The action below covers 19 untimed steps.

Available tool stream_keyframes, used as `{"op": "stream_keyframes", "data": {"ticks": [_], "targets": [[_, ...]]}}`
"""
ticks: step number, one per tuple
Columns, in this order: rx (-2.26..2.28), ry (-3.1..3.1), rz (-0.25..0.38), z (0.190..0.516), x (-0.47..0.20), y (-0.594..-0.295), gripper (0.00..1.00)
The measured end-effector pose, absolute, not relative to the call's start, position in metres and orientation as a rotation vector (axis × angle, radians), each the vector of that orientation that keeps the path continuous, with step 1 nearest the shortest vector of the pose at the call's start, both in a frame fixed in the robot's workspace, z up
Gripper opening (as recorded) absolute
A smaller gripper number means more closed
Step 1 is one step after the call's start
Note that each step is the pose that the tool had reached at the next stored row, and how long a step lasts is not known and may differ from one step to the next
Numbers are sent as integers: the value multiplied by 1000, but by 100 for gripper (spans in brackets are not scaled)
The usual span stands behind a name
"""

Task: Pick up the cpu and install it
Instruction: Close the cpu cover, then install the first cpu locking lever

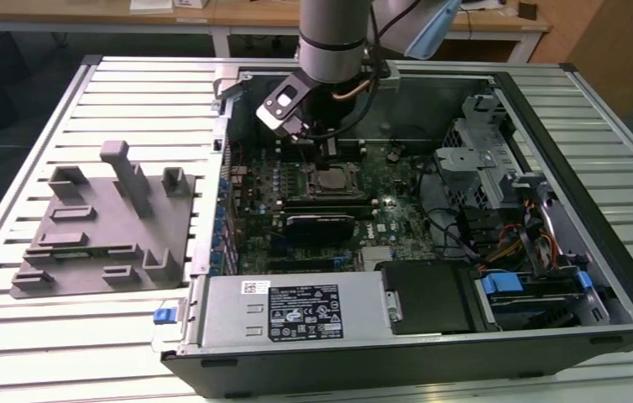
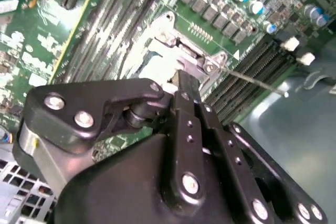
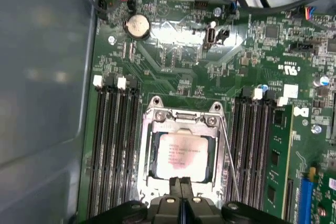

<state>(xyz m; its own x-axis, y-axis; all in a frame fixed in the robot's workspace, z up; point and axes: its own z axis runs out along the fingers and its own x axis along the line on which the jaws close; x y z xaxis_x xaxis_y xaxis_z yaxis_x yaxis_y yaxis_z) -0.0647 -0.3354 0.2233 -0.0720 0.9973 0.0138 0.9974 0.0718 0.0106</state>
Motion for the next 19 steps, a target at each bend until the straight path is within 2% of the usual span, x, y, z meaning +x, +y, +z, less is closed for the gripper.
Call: {"op": "stream_keyframes", "data": {"ticks": [19], "targets": [[-2139,-2298,-26,223,-54,-335,11]]}}
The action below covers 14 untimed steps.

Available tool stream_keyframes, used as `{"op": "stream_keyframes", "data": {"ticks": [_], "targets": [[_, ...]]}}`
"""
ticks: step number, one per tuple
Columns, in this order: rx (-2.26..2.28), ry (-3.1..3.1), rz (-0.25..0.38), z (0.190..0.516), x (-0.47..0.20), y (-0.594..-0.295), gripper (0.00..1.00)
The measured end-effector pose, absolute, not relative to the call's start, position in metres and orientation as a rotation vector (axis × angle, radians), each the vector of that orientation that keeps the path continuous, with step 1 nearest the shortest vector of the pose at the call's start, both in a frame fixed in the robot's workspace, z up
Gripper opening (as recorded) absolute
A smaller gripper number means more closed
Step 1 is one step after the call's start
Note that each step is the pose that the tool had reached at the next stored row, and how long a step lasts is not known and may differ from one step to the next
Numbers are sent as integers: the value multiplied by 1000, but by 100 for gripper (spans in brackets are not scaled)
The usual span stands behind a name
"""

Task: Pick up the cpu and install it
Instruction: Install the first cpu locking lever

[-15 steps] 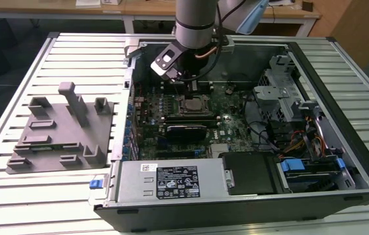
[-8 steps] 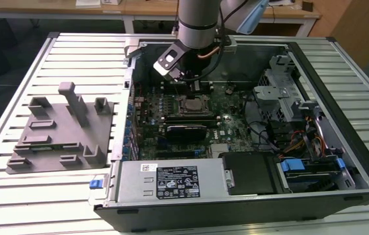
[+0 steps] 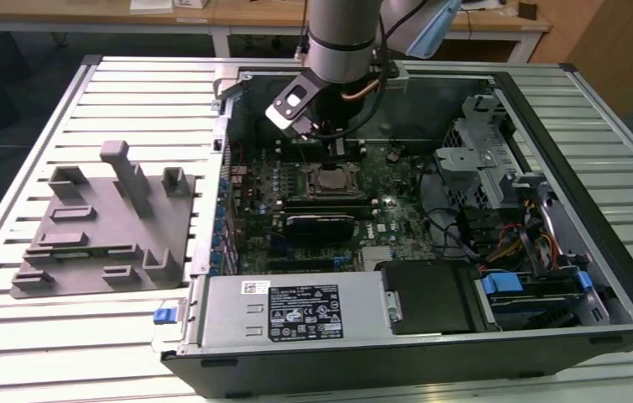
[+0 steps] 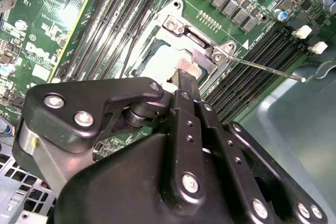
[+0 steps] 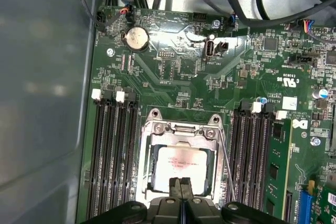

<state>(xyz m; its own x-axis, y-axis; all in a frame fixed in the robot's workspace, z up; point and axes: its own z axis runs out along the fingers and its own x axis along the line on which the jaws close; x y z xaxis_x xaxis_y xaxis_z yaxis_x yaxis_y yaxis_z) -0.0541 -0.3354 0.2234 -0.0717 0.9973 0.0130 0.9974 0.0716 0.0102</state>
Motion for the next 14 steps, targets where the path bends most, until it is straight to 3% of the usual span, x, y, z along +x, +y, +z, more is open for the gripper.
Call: {"op": "stream_keyframes", "data": {"ticks": [14], "targets": [[-2144,-2304,-29,250,-54,-335,11]]}}
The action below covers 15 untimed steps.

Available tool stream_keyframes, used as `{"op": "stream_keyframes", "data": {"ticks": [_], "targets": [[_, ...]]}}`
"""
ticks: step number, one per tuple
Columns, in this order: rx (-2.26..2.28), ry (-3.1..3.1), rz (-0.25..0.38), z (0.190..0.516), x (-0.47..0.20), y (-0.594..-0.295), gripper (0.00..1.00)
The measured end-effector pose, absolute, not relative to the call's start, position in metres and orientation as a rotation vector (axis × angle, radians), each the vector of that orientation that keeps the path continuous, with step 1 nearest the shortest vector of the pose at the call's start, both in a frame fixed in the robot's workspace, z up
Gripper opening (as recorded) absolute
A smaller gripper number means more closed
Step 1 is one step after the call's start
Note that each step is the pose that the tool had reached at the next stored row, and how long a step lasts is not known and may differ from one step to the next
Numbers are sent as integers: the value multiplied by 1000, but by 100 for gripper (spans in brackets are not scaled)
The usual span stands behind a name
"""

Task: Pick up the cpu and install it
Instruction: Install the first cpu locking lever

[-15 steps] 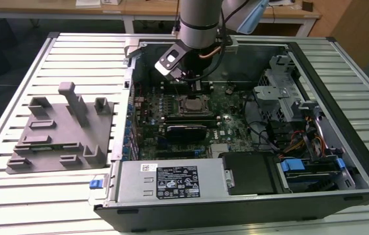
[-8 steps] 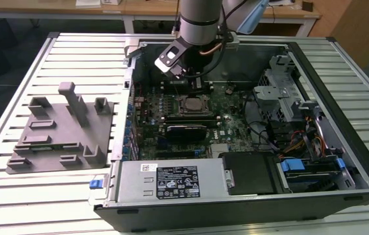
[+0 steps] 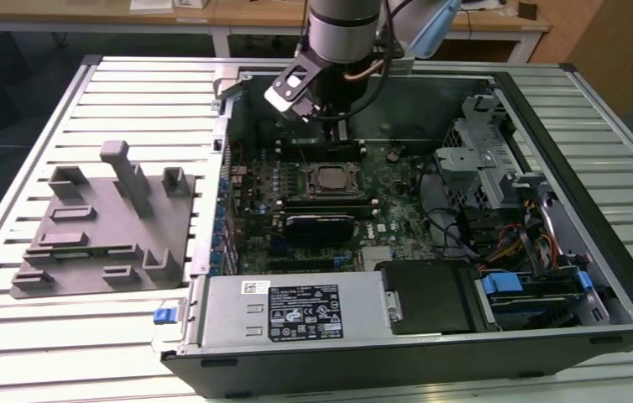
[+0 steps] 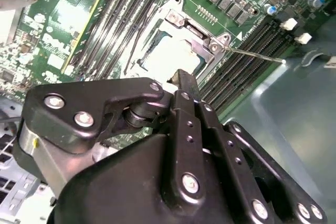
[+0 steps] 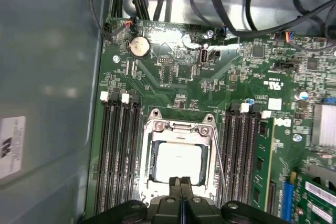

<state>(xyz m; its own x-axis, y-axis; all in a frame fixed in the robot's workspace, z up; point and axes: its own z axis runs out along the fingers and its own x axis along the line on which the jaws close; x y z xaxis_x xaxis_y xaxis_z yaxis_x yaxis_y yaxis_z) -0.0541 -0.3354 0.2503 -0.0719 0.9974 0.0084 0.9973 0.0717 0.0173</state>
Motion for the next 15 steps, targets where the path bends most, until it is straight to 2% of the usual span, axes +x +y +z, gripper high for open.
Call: {"op": "stream_keyframes", "data": {"ticks": [7,15], "targets": [[2135,2295,31,271,-54,-335,11],[2001,2414,32,272,-54,-335,11]]}}
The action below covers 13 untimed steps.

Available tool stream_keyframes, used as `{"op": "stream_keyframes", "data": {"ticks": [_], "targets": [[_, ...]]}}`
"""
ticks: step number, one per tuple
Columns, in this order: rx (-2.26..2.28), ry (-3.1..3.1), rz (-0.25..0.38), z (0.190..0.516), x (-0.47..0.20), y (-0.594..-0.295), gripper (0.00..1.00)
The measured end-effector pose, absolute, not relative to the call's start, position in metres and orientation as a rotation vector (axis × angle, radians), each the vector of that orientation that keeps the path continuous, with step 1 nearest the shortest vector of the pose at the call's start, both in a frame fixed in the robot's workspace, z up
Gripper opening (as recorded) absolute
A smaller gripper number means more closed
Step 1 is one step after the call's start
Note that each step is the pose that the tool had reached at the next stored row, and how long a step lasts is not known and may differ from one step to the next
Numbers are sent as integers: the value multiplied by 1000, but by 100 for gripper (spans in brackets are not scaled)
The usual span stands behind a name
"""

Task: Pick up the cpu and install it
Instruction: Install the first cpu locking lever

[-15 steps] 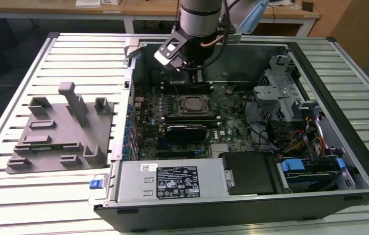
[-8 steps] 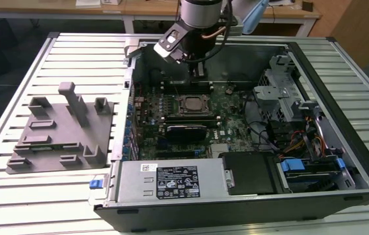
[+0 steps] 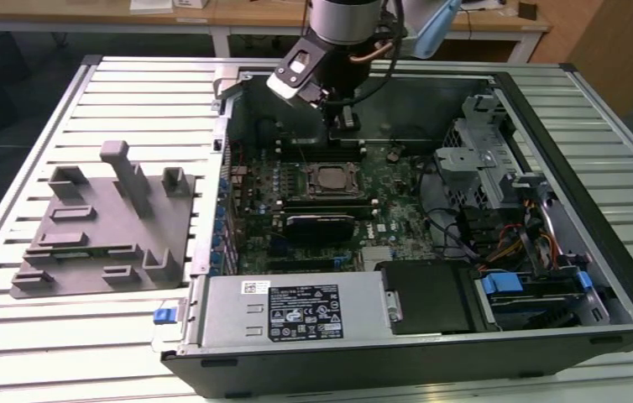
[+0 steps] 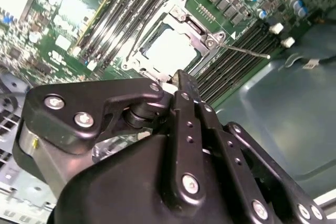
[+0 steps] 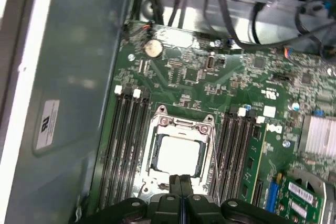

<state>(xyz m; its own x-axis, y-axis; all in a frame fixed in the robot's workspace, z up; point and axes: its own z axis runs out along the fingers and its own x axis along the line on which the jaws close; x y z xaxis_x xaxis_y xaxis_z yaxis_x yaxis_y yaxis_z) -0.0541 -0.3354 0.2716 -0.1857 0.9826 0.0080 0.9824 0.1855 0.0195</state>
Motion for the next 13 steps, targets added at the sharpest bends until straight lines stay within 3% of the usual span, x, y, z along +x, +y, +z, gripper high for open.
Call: {"op": "stream_keyframes", "data": {"ticks": [13], "targets": [[1713,2628,32,271,-54,-335,11]]}}
